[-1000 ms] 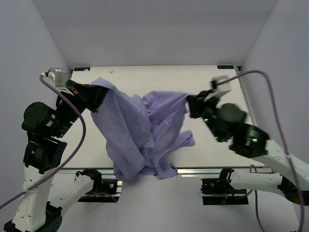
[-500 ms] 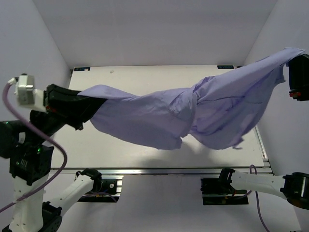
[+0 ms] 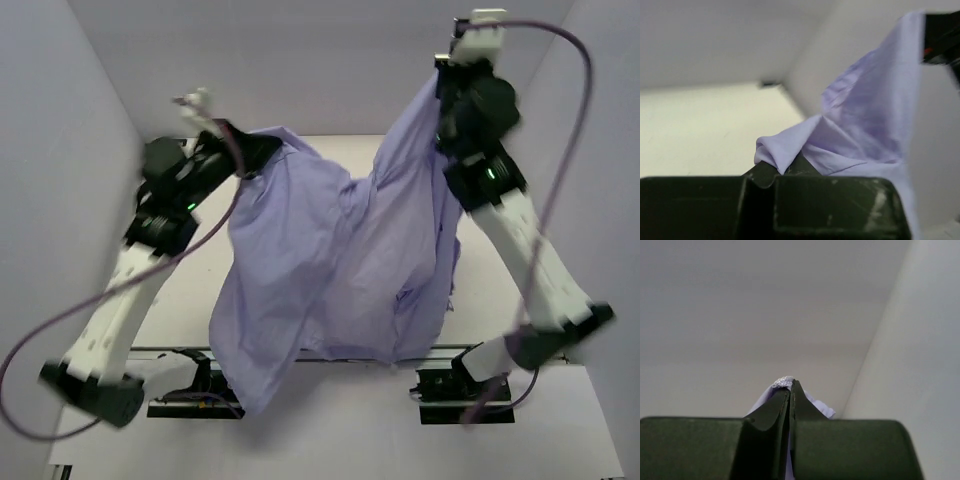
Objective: Zip up the jacket
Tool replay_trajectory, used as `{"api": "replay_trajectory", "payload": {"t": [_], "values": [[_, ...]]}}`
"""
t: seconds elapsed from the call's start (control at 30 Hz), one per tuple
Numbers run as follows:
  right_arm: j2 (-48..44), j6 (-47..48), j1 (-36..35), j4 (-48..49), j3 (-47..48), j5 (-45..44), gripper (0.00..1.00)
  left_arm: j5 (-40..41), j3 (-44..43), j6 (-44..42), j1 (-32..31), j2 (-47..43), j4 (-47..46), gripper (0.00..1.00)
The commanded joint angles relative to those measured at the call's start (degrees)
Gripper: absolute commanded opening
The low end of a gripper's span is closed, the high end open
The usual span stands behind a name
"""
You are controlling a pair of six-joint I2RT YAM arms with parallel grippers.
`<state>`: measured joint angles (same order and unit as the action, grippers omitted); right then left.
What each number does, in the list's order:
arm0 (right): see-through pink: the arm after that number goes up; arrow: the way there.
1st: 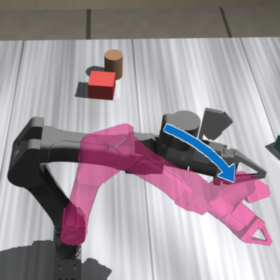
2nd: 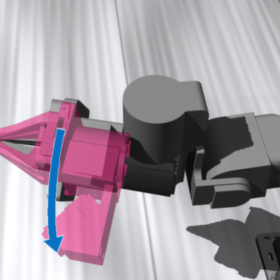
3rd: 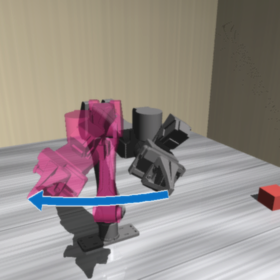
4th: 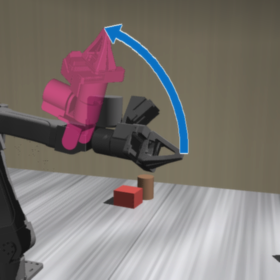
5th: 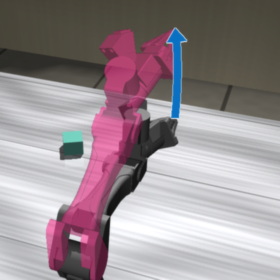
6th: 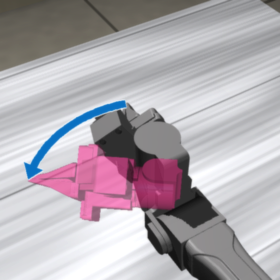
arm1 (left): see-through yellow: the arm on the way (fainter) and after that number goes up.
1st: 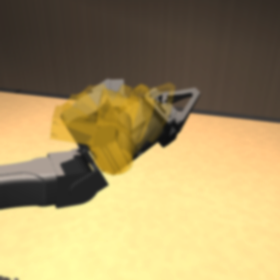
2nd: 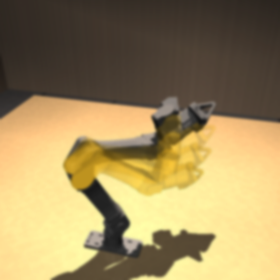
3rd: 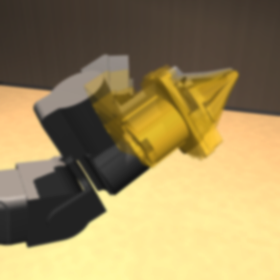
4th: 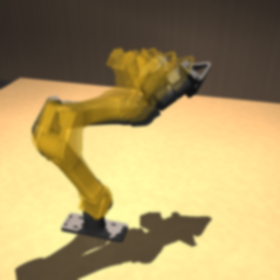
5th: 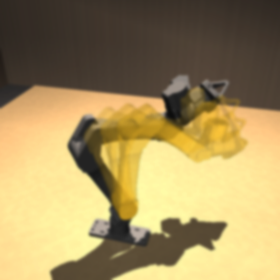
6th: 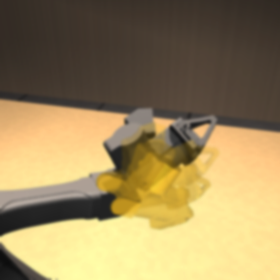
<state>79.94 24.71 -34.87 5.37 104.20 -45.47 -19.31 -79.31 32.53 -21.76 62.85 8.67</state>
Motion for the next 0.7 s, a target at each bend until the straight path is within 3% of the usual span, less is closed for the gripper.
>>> {"api": "replay_trajectory", "payload": {"t": [0.0, 0.07, 0.1, 0.17, 0.23, 0.27, 0.3, 0.37, 0.4, 0.43, 0.47, 0.5, 0.53, 0.57, 0.6, 0.67], "values": [[12.84, -23.65, 14.03, -20.58, 5.22, 18.03, 0.00, 11.83, 1.62, -2.65, 1.97, 11.91, 2.85, 0.00], [19.78, -24.27, 16.58, -19.43, 8.02, 22.24, 0.00, 9.13, -2.66, -2.30, 6.26, 19.38, 2.76, 0.00], [27.73, -26.10, 17.20, -19.86, 10.99, 23.75, 0.00, 7.46, -4.35, -1.95, 7.59, 27.42, 2.32, 0.00], [37.00, -28.30, 19.57, -25.56, 25.25, 28.65, 0.00, 4.90, -11.95, -1.51, 9.97, 36.16, 2.40, 0.00], [48.52, -30.68, 21.59, -26.11, 32.79, 30.26, 0.00, 2.97, -19.01, -1.68, 10.68, 49.34, 4.50, 0.00], [50.99, -30.95, 22.04, -24.80, 35.08, 32.10, 0.00, 2.18, -23.04, -1.42, 11.21, 53.65, 5.56, 0.13], [53.63, -31.38, 22.65, -23.14, 34.49, 32.90, 0.00, 0.78, -31.44, -1.51, 11.47, 61.52, 8.01, 0.18], [53.74, -30.95, 24.15, -19.52, 30.47, 38.93, 0.00, -6.06, -40.62, -0.28, 12.35, 68.16, 11.27, 0.24], [53.13, -31.38, 24.59, -19.78, 29.49, 40.27, 0.05, -8.26, -47.45, 0.16, 12.62, 70.63, 13.20, 0.43], [52.25, -31.04, 25.29, -20.21, 28.35, 41.77, 0.32, -9.59, -48.91, 0.51, 12.70, 72.74, 13.13, 0.53], [49.72, -30.78, 25.64, -20.92, 26.86, 42.83, 0.42, -10.04, -48.84, 0.60, 12.62, 72.24, 12.52, 0.67], [48.13, -30.69, 25.82, -21.53, 23.71, 42.84, 0.52, -10.57, -44.92, 1.04, 12.62, 71.11, 9.30, 0.98], [46.20, -30.34, 26.17, -22.49, 22.03, 43.01, 0.72, -11.01, -41.84, 1.39, 12.62, 67.01, 7.61, 0.98], [42.00, -30.25, 26.17, -24.77, 18.27, 43.36, 0.83, -11.01, -38.85, 1.74, 12.62, 64.62, 4.90, 0.98], [39.70, -30.33, 26.26, -25.75, 15.88, 43.54, 0.89, -11.01, -35.86, 1.66, 12.70, 62.07, 4.09, 0.98], [31.30, -31.56, 26.26, -27.68, 10.09, 44.68, 0.89, -10.84, -27.68, 1.05, 12.62, 54.01, 3.46, 0.98]]}}
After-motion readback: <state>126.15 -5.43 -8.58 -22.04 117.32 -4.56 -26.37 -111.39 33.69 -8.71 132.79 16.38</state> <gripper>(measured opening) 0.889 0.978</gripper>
